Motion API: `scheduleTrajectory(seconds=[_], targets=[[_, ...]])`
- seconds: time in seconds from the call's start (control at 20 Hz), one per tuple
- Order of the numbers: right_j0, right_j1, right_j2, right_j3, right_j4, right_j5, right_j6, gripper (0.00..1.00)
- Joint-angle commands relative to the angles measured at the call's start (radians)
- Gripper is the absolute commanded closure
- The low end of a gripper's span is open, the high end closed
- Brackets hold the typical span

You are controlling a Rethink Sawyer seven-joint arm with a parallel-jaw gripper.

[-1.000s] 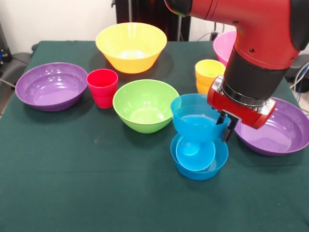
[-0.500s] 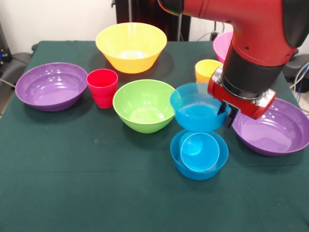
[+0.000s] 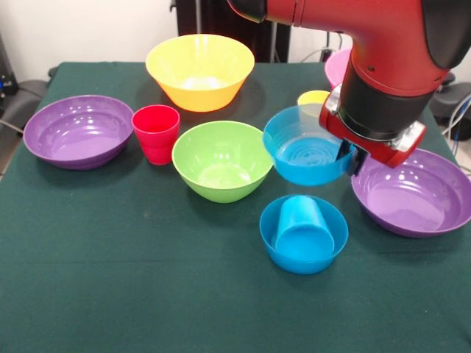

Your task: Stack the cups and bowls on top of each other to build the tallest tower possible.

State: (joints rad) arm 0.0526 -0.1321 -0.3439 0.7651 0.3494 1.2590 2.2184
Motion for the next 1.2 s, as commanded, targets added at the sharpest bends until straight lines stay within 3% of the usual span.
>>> scheduleTrajectory(seconds=[0.05,0.75,1.1,1.2], targets=[[-0.026,0.054,0.075,-0.054,0.016,0.065,0.189,1.00],[-0.038,0.132,0.071,-0.200,0.060,0.050,0.182,1.00],[-0.038,0.146,0.058,-0.246,0.053,-0.039,0.134,1.00],[-0.032,0.128,0.060,-0.217,0.048,-0.072,0.132,1.00]])
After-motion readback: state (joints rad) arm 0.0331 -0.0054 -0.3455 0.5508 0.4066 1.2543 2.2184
